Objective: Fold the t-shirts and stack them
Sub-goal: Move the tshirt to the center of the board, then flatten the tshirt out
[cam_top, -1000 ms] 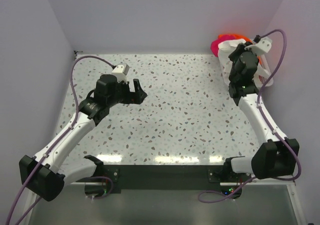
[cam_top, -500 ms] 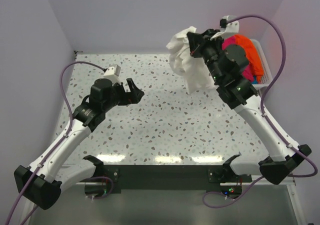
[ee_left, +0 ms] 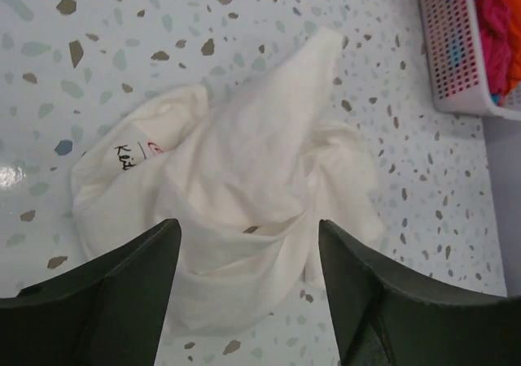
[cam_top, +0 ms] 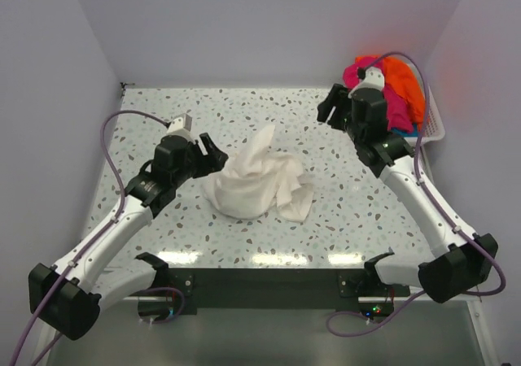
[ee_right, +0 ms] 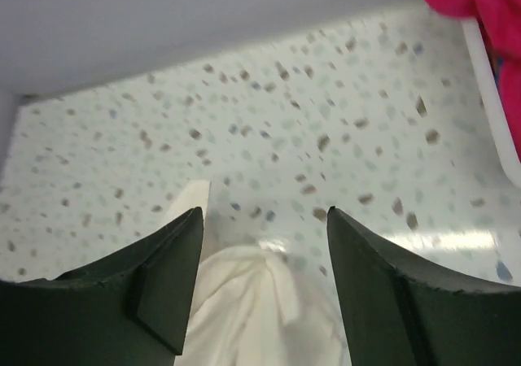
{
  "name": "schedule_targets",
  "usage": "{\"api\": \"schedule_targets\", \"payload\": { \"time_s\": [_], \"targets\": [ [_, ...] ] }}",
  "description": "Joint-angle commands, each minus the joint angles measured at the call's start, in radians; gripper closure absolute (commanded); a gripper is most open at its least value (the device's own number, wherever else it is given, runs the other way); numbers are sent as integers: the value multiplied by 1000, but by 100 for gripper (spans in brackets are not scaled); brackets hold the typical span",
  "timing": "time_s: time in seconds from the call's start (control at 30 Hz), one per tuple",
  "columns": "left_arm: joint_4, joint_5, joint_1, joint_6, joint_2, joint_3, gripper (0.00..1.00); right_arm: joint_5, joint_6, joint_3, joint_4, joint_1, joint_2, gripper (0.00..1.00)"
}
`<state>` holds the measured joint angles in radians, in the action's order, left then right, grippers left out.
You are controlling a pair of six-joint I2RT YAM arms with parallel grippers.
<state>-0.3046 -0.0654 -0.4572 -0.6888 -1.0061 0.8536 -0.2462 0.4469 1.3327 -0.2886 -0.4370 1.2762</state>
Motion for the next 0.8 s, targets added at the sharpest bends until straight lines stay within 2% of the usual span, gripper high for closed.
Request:
{"api": "schedule_targets", "payload": {
  "time_s": [0.0,0.1,0.23,0.4,0.47,0.6,0.77],
  "targets": [
    [44,-48,8,-46,-29,-76,29,47,78,-170,-89,58,-43,34],
    [64,-80,9,-86,-42,-152,41,107,104,-304,-47,14,-51,35],
    [87,-128,9,-123,-55,-226,46,-25,139,-427,-32,-169,-35,36],
    [110,-168,9,-144,-74,-286,46,-94,245,-607,17,-313,-54,37],
    [131,-166,11,-146,-80,-307,40,-90,262,-650,45,-339,-54,37],
    [186,-151,9,-143,-129,-321,35,-90,279,-659,100,-368,-23,36],
    [225,-152,9,-159,-163,-337,32,-114,268,-595,128,-405,67,34]
  ]
}}
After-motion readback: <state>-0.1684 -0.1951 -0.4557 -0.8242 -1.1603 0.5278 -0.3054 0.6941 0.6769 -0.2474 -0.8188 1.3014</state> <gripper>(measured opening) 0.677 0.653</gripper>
